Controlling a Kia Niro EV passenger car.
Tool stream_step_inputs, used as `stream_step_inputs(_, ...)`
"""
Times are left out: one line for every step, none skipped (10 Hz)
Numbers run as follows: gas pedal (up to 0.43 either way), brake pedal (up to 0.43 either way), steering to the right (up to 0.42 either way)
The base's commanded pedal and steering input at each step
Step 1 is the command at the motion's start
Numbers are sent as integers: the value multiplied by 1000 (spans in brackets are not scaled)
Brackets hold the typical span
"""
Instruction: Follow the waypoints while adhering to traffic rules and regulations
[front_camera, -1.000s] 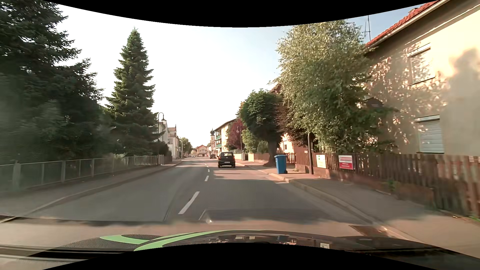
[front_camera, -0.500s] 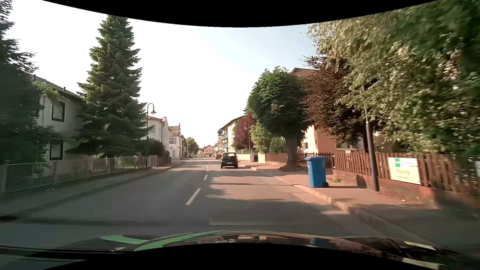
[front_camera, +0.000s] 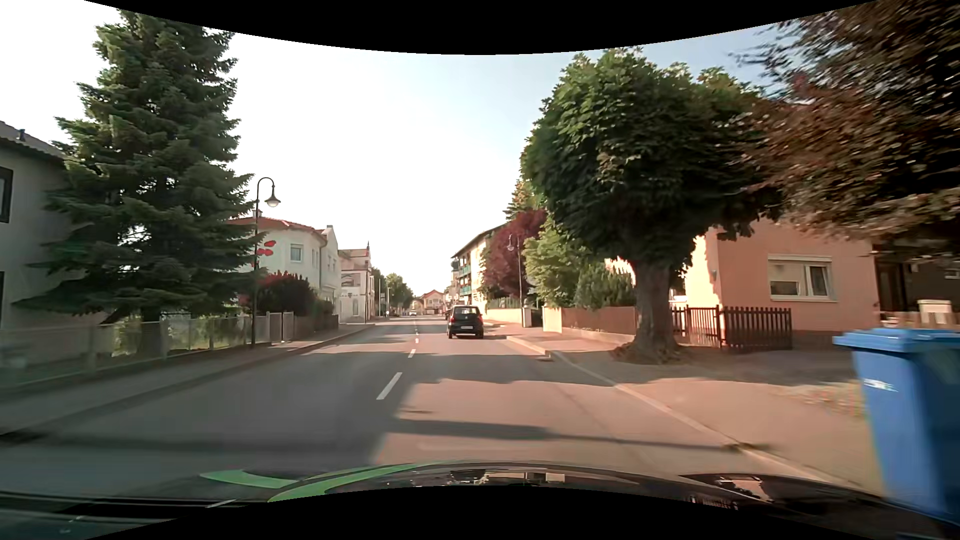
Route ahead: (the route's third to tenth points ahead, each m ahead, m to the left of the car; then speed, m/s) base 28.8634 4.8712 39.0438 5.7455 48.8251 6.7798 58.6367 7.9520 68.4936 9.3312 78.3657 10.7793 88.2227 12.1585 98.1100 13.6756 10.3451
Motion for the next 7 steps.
stream_step_inputs(79, 0, -38)
stream_step_inputs(79, 0, -38)
stream_step_inputs(79, 0, -38)
stream_step_inputs(79, 0, -37)
stream_step_inputs(79, 0, -34)
stream_step_inputs(79, 0, -30)
stream_step_inputs(79, 0, -28)
